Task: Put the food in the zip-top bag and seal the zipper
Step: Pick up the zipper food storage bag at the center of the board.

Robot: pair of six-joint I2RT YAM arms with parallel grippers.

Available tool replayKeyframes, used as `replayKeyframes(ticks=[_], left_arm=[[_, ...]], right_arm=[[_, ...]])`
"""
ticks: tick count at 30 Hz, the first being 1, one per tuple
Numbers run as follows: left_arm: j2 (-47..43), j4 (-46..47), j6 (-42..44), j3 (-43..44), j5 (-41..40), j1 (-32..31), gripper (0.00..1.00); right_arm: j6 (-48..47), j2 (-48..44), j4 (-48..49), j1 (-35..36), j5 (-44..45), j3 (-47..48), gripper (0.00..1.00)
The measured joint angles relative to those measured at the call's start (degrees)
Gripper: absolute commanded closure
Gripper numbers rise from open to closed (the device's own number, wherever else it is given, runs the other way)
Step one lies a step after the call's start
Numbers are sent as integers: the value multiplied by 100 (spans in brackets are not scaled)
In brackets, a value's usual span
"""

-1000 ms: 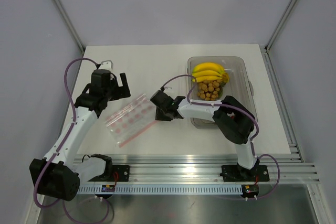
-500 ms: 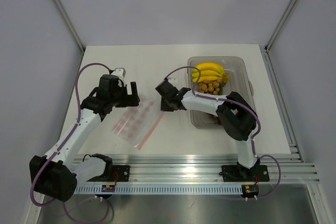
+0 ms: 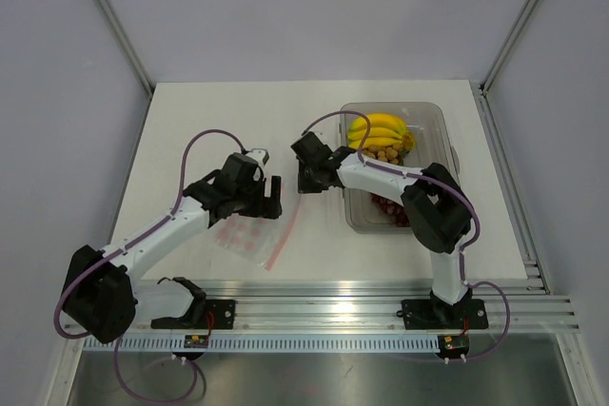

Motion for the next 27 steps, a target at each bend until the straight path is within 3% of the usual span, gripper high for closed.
replayKeyframes(ticks=[16, 19, 27], left_arm=[[245, 1128, -376, -599, -70, -693, 18], [354, 1272, -411, -616, -181, -763, 27], [385, 1458, -455, -616, -428, -793, 74]], right_arm=[[280, -874, -103, -92, -828, 2, 100], [321, -938, -107, -92, -887, 2, 100], [378, -1016, -111, -96, -935, -2, 100]])
